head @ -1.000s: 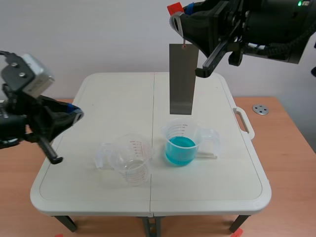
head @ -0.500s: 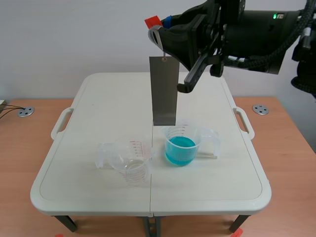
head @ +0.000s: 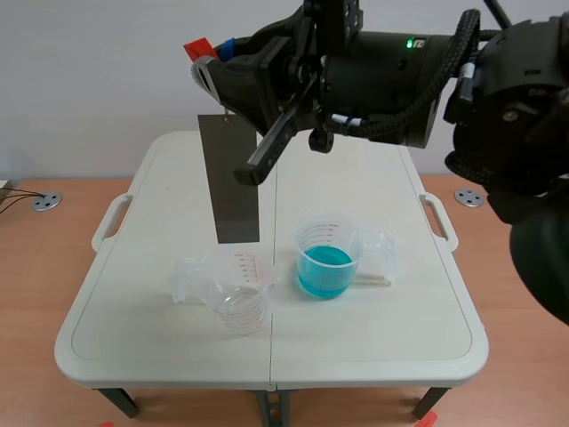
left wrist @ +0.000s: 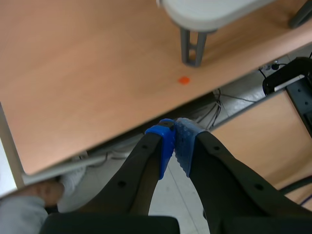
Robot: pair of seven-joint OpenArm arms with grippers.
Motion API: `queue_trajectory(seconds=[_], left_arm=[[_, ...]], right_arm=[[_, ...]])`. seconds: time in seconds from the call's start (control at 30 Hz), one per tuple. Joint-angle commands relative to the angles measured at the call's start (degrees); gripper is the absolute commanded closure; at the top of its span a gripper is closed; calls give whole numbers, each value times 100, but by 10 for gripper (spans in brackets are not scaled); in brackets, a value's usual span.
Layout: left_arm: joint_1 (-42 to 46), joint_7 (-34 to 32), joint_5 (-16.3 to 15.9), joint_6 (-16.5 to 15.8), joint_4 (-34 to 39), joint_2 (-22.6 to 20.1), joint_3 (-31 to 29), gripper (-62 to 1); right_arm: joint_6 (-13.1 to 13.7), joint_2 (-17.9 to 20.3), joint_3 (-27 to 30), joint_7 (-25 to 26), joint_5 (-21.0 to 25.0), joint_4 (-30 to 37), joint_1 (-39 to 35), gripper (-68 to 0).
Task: Hold the metal plate by the orange handle, dip it into the blue solution, take it out and point at it, then put the plate back in the beaker on the left.
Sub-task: 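Put the plate into the left beaker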
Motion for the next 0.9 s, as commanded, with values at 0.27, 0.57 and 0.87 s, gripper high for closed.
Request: queue_trajectory(seconds=[0.27, 0.57, 0.87], left_arm=[[-76, -138, 422, -17, -560, 68, 619, -15], [-79, -136, 800, -15, -968, 68, 1491, -15], [-254, -107, 1040, -13, -1340, 70, 2221, -15]], right_arm=[[39, -437, -328, -146, -221, 142, 83, -13], [-229, -496, -431, -240, -243, 140, 79, -13], [-247, -492, -428, -280, -243, 140, 68, -13]])
